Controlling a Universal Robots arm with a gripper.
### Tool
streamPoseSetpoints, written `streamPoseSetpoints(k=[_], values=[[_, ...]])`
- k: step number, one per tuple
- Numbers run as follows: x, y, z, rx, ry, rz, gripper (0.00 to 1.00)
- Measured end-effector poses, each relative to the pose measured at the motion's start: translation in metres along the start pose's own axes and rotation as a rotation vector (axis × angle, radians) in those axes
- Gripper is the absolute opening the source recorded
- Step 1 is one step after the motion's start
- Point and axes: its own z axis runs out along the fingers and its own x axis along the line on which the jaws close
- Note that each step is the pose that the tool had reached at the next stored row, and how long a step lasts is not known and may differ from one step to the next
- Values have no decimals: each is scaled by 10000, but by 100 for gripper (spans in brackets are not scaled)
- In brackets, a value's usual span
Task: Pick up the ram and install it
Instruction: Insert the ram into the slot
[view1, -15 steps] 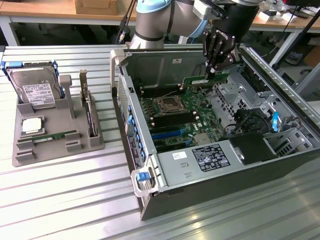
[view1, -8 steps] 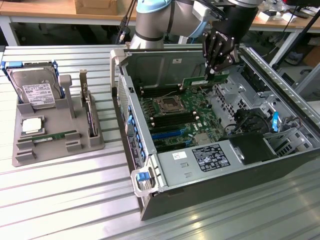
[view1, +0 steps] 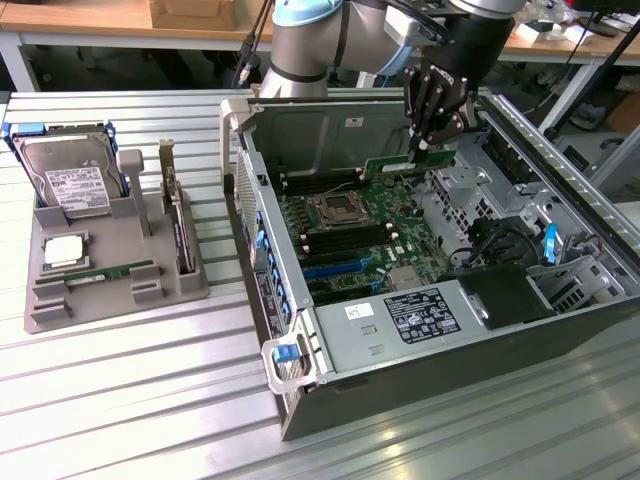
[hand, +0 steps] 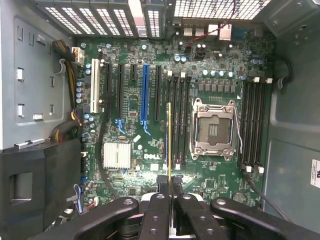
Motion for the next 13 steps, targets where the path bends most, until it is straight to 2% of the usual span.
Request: streamPoseSetpoints(k=[13], values=[[-1,0,41,0,0,0,12]])
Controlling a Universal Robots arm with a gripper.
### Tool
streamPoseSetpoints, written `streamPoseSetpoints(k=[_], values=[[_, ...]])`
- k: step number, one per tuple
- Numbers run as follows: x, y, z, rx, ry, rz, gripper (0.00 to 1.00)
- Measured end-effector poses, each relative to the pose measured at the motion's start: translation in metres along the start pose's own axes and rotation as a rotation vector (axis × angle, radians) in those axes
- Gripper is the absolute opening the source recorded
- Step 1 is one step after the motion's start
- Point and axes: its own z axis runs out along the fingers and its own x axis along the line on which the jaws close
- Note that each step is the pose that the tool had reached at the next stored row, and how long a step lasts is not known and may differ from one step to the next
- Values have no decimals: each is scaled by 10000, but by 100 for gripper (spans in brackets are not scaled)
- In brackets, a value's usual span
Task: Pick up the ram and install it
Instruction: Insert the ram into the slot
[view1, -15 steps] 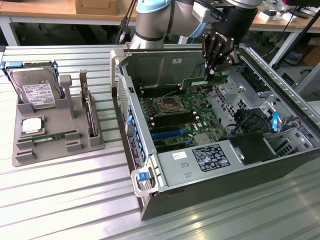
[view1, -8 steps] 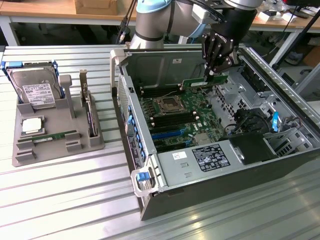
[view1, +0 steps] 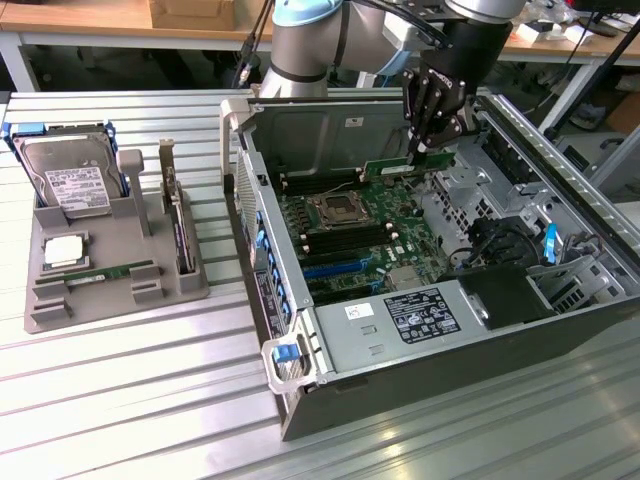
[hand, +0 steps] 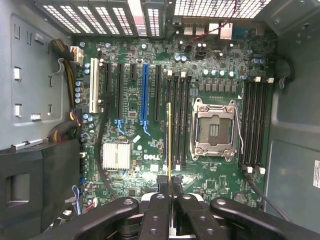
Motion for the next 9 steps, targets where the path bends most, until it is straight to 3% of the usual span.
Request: streamPoseSetpoints(k=[9], values=[[0,0,24,0,0,0,12]])
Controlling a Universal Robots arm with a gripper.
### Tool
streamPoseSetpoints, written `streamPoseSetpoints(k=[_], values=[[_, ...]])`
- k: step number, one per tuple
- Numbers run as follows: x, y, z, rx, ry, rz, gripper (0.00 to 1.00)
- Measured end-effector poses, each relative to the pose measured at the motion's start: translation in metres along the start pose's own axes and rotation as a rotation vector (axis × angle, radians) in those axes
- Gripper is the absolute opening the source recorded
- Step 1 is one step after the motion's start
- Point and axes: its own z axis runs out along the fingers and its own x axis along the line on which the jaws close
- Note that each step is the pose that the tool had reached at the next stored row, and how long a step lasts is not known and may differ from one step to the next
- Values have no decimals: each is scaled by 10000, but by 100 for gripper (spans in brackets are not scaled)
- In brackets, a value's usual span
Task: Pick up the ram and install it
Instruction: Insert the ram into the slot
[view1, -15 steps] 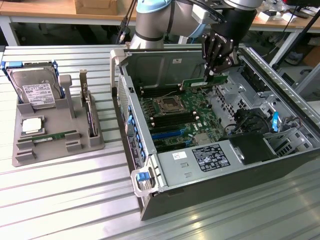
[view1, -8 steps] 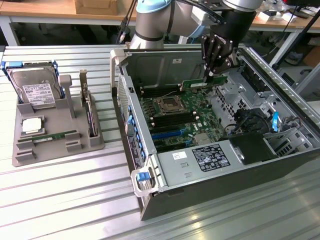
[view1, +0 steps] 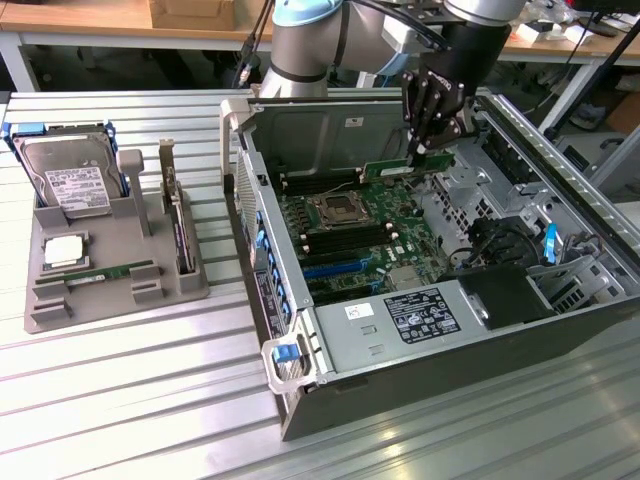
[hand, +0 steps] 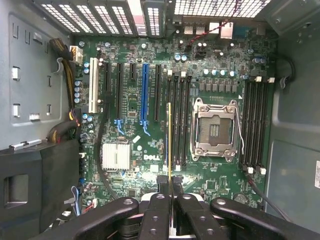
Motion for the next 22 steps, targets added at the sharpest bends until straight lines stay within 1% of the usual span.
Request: streamPoseSetpoints(k=[22], values=[[-1,0,57,0,1,0,12]])
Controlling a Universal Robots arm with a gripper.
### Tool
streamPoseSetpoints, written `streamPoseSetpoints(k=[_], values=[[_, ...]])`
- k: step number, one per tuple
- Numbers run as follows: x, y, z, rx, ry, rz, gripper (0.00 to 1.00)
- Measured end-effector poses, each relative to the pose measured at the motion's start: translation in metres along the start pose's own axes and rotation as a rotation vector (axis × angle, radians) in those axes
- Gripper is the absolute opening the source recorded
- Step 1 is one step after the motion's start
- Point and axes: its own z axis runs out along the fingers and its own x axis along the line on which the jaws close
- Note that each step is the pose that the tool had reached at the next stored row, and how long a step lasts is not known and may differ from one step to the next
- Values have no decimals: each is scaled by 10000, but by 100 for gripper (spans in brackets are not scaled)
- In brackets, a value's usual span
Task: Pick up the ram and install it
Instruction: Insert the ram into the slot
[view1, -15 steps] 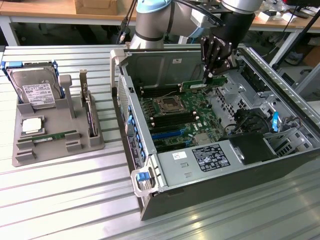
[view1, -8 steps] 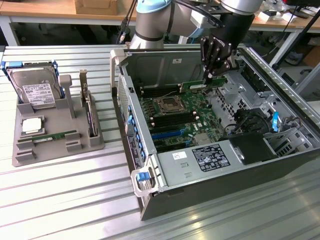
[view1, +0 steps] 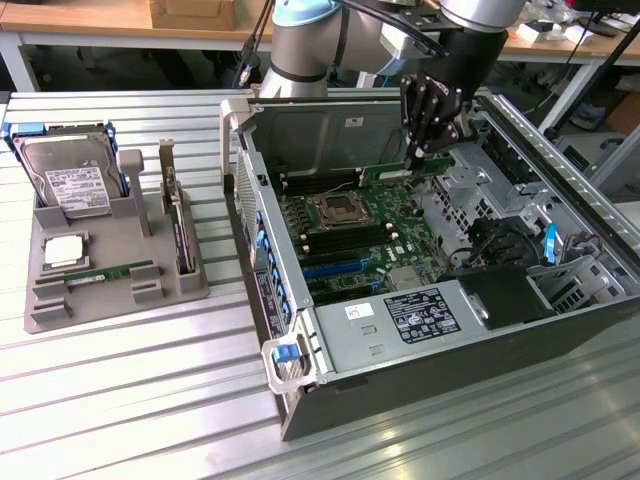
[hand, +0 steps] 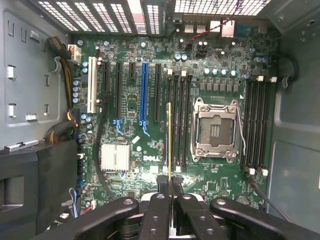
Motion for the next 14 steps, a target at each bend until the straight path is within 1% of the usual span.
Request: streamPoseSetpoints(k=[14], values=[[-1,0,37,0,0,0,12]])
